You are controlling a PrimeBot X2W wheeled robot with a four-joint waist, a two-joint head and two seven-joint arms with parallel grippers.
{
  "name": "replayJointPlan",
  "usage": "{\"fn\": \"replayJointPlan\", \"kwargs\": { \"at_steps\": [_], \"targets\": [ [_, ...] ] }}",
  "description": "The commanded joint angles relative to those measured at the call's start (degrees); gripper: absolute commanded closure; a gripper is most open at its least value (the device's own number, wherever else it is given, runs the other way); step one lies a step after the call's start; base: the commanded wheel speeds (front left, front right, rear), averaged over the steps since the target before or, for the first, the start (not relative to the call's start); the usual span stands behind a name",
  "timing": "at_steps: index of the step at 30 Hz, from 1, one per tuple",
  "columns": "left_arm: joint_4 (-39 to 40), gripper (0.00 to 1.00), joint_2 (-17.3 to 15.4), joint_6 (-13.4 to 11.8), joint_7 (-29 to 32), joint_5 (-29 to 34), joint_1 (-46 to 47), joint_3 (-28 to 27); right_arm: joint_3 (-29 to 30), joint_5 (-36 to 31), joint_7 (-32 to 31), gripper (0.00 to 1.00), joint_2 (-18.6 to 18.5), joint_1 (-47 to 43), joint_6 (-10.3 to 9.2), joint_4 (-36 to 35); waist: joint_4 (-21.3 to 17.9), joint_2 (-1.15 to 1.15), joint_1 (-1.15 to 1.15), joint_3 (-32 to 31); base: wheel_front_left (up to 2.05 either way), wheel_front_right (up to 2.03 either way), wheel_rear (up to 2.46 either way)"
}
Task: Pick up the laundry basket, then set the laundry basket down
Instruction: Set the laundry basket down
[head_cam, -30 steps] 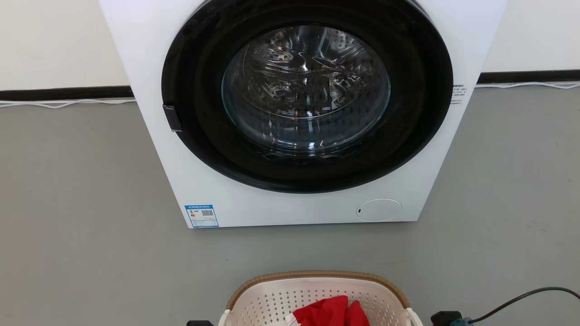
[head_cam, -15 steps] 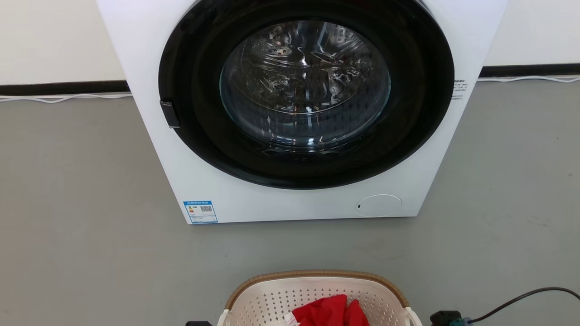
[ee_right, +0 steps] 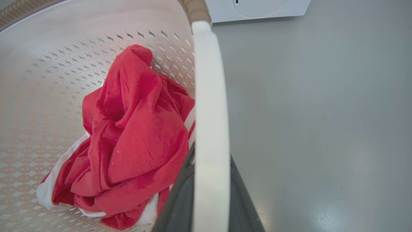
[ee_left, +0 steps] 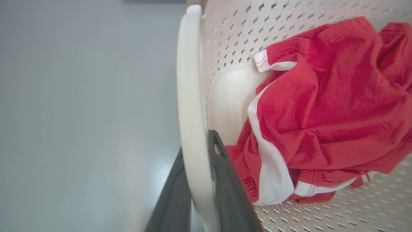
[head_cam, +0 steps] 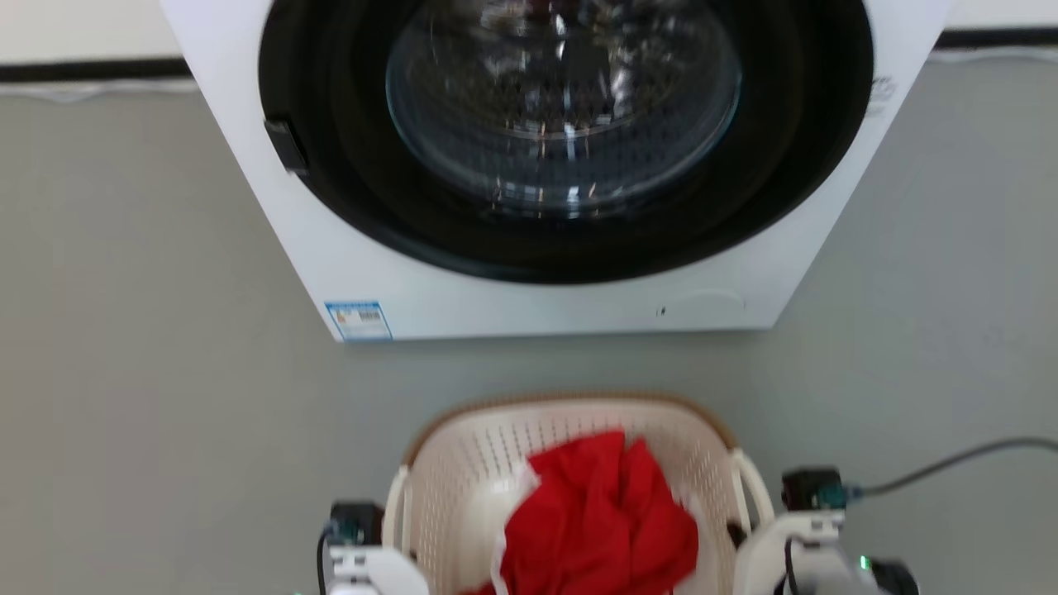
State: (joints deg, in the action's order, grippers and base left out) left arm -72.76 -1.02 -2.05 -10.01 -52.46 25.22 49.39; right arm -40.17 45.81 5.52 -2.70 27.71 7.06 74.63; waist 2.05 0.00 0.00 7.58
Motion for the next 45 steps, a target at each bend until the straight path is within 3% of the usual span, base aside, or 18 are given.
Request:
{"fn": "replayJointPlan", "kwargs": {
  "at_steps": [1,13,22,32,45],
  "targets": [
    [-0.05,1.00,-1.86,-1.05,-0.78,0.13,3.72,-1.14,-0.53,-1.15,1.64,1.00,-0.18,3.22,0.43,-0.67,0.25,0.00,0.00,4.34,0.00,0.00,0.00],
    [0.08,1.00,-1.87,-1.95,-2.94,0.71,17.63,-2.00,5.89,-9.78,3.34,1.00,-0.18,16.46,0.43,-0.67,1.20,0.00,0.00,21.44,0.00,0.00,0.00],
    [0.12,1.00,-1.87,-2.23,-4.29,1.74,27.17,-1.98,16.24,-21.13,4.11,1.00,-0.18,24.68,0.43,-0.67,2.39,0.00,0.00,33.79,0.00,0.00,0.00],
    [1.42,1.00,-1.87,-3.15,-4.91,2.20,31.54,-2.02,24.12,-29.77,5.50,1.00,-0.18,28.35,0.43,-0.67,3.86,0.00,0.00,39.62,0.00,0.00,0.00],
    [5.46,1.00,-2.05,-4.78,-4.97,6.68,33.96,-5.32,29.66,-36.42,6.71,1.00,-0.18,30.96,0.43,-0.67,4.75,0.00,0.00,42.79,0.00,0.00,0.00]
  ]
}}
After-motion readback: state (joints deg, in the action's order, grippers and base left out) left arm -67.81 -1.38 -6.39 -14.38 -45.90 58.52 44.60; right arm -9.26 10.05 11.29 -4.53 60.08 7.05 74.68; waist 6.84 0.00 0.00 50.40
